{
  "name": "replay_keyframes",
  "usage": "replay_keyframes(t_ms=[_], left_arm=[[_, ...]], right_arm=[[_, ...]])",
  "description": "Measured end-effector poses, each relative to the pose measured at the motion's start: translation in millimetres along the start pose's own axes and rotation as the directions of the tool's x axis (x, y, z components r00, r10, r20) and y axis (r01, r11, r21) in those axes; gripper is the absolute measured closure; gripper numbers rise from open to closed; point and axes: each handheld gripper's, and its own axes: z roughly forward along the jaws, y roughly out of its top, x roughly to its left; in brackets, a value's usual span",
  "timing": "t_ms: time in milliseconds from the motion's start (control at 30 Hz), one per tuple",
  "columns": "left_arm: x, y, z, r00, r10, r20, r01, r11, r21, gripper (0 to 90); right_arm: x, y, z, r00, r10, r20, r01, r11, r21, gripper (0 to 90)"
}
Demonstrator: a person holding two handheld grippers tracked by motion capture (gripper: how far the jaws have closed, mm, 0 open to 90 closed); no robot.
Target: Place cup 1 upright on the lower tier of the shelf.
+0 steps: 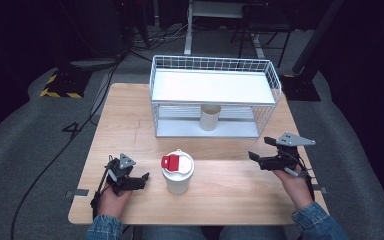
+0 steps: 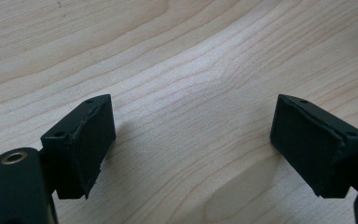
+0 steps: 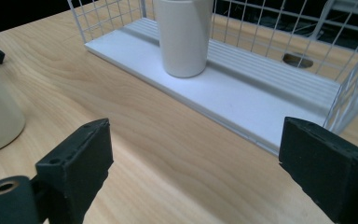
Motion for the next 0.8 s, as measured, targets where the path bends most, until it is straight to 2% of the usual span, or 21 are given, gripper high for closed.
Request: replay_keyframes(t_ms=[133, 333, 433, 600, 700, 800], left_arm=[[-0.7, -0.6, -0.3, 1.0000, -0.004, -0.003, 0.004, 1.0000, -0.004, 14.7], [-0.4, -0.7, -0.8, 1.0000, 0.003, -0.004, -0.003, 1.0000, 0.000, 14.7], [-0.5, -0.7, -0.8, 1.0000, 0.003, -0.004, -0.003, 1.0000, 0.000, 14.7], [-0.4, -0.7, -0.8, 1.0000, 0.003, -0.004, -0.003, 1.0000, 0.000, 14.7], [-0.4, -0.7, -0.8, 1.0000, 0.003, -0.004, -0.003, 1.0000, 0.000, 14.7], [-0.4, -0.7, -0.8, 1.0000, 0.003, -0.004, -0.003, 1.0000, 0.000, 14.7]], right_arm=[[-0.9, -9.3, -8.8, 0.9999, 0.004, 0.013, -0.004, 1.000, 0.018, 10.5], [-3.5, -23.5, -20.5, 0.9994, 0.036, -0.001, -0.035, 0.998, 0.058, 10.5], [-4.7, -30.7, -25.9, 0.9988, 0.048, 0.000, -0.048, 0.997, 0.057, 10.4], [-7.3, -41.8, -32.8, 0.9977, 0.064, 0.022, -0.065, 0.995, 0.079, 10.5], [-9.2, -50.5, -36.7, 0.9951, 0.094, 0.030, -0.096, 0.992, 0.079, 10.5], [-11.0, -59.9, -38.5, 0.9959, 0.081, 0.039, -0.085, 0.991, 0.105, 10.5]])
